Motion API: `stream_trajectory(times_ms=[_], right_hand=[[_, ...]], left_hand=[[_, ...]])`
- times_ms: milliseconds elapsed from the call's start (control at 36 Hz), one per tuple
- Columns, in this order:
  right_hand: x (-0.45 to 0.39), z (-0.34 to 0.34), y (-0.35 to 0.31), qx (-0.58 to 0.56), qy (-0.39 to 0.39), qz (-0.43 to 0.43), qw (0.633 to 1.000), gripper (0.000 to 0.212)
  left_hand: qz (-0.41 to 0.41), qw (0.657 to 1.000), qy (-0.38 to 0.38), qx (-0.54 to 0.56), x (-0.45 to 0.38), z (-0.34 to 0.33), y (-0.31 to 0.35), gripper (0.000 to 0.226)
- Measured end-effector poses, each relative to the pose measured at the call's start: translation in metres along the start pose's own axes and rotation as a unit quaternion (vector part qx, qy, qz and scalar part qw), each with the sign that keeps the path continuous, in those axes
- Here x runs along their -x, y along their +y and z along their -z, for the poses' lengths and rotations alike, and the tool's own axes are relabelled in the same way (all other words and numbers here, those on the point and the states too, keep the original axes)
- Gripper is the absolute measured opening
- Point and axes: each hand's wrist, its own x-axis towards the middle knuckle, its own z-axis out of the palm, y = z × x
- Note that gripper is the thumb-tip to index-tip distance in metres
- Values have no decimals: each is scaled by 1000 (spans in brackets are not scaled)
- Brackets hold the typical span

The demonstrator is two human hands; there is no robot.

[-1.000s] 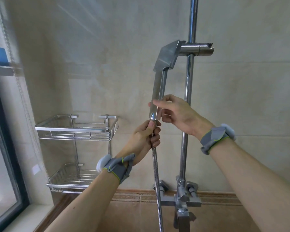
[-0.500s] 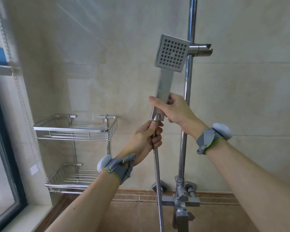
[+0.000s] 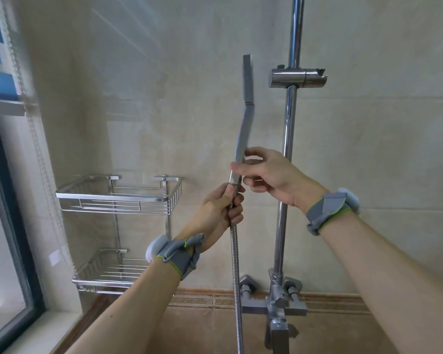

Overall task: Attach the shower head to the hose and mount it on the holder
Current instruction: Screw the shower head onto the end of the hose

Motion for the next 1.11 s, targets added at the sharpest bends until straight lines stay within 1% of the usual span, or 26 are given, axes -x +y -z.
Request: stream_trajectory(times_ms=[28,83,111,139,194,250,278,361,417,500,528,583,639,667,722,750,778,806,833,861,889,944,972,1028,1111], right_hand=[[-1,-3,1,51,29,12,998,40],[-4,-9,4,188,75,57,978,38],[-6,-10,5,229,84,80,966,35],[-7,-12,5,242,87,89,962,30],[-6,-11,2,203,68,64,975,23],[-6,-8,-1,133,27,42,990,17],[-6,-5,-2,100,7,42,994,17],[-6,0,-5,26,-36,36,998,33],[-3,2,-6,31,-52,27,998,41],[-1,1,-4,55,-61,16,996,34],[0,-1,-3,65,-49,11,997,31],[-1,-6,-2,108,0,10,994,27],[-3,-12,-1,186,52,33,981,15],[-4,-16,0,236,78,49,967,11],[-5,-22,2,326,128,82,933,19],[-6,-25,4,344,142,94,923,23],[-6,-27,4,342,148,94,923,23],[-6,-28,3,312,141,84,936,21],[-5,-27,0,254,117,59,958,17],[-5,-24,-3,174,71,27,982,14],[-4,-19,-6,96,19,-4,995,14],[-2,-7,-8,-3,-58,-35,998,18],[-1,-2,-8,-20,-73,-37,996,20],[-1,1,-5,-13,-54,-32,998,26],[-2,-1,1,41,20,-7,999,29]], left_hand=[[1,1000,1,-2,0,0,-1,22],[5,1000,-1,-4,0,-2,-1,23],[6,1000,-2,-2,0,-2,-2,23],[7,1000,-3,0,1,-2,-1,22],[6,1000,-3,8,2,-1,-1,22],[5,1000,0,11,2,1,0,22],[7,1000,-1,11,3,1,1,22],[14,1000,-14,22,3,2,1,22],[21,999,-28,39,3,1,1,22],[29,997,-44,64,2,3,2,22],[29,997,-44,64,1,4,2,22],[28,998,-36,54,-1,4,0,22],[26,999,-19,42,-3,1,-3,22],[21,999,-11,35,-3,0,-4,22],[9,1000,-2,23,-4,-3,-6,26],[4,1000,1,20,-4,-5,-6,31],[2,1000,5,20,-3,-5,-5,35],[2,1000,9,22,-3,-4,-4,34],[4,1000,12,25,-3,-2,-2,29],[8,999,12,29,-3,0,0,24],[14,999,7,36,-2,3,2,22],[30,998,-6,53,-2,6,5,22],[37,997,-13,61,-2,7,6,22],[43,997,-21,68,-1,6,6,22],[43,997,-19,54,-3,5,2,21]])
